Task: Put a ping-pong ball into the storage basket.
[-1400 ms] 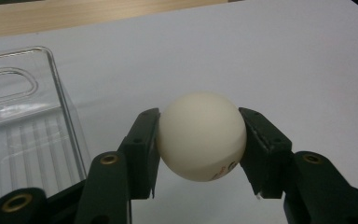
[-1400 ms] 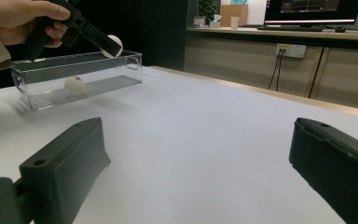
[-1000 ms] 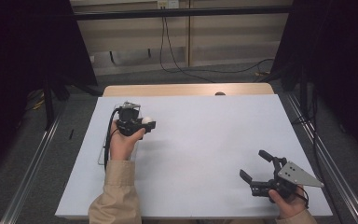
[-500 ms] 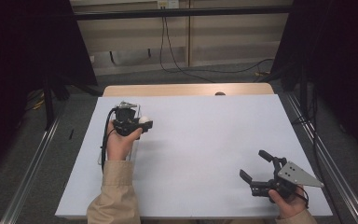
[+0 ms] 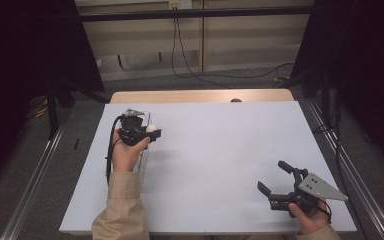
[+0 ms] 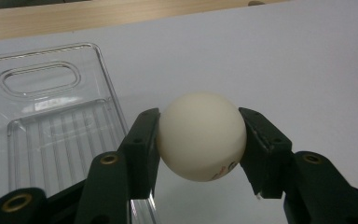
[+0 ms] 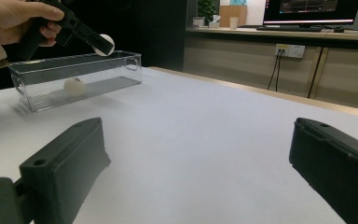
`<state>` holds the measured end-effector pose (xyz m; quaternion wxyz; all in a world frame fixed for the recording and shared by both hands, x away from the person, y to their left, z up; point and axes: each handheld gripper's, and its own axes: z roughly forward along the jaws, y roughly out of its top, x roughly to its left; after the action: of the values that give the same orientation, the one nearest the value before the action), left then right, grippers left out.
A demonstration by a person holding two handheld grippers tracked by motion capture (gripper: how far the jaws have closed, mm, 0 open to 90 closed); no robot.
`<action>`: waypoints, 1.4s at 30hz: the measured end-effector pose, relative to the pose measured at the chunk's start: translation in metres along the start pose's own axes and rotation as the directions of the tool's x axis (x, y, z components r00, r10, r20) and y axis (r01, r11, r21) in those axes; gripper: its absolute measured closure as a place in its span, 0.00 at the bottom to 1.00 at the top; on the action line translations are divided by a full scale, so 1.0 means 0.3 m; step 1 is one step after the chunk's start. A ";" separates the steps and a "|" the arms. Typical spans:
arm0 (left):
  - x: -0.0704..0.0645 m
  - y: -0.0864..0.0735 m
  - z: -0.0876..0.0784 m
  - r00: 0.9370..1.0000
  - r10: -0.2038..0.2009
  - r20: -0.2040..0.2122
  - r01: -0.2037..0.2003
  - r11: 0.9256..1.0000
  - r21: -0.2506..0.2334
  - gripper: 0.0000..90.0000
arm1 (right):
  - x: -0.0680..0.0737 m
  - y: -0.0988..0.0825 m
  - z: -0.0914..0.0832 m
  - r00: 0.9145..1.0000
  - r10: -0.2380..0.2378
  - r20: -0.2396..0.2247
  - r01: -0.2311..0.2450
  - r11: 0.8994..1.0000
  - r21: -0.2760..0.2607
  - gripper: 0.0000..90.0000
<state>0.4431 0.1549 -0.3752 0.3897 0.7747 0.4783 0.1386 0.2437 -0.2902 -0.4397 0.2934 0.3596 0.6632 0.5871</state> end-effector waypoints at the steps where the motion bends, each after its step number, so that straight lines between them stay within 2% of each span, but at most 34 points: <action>1: 0.001 0.000 -0.001 1.000 0.002 -0.003 -0.002 1.000 -0.001 0.57 | 0.000 0.000 0.000 1.000 0.000 0.000 0.000 1.000 0.000 0.03; 14: 0.026 -0.007 -0.018 1.000 -0.009 -0.024 0.009 1.000 -0.016 0.57 | 0.001 0.000 0.001 1.000 -0.001 -0.001 0.001 1.000 0.000 0.03; 23: 0.039 -0.013 -0.016 0.999 -0.008 -0.044 0.008 1.000 -0.007 0.57 | 0.001 0.000 0.001 1.000 0.001 0.000 -0.001 1.000 0.000 0.03; 42: 0.080 -0.022 -0.052 0.996 -0.023 -0.087 0.020 0.999 -0.034 0.57 | -0.001 -0.002 0.004 1.000 -0.001 0.001 0.001 1.000 0.001 0.03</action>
<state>0.4419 0.1843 -0.3735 0.3825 0.7562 0.5009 0.1761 0.2446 -0.2898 -0.4404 0.2940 0.3595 0.6635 0.5866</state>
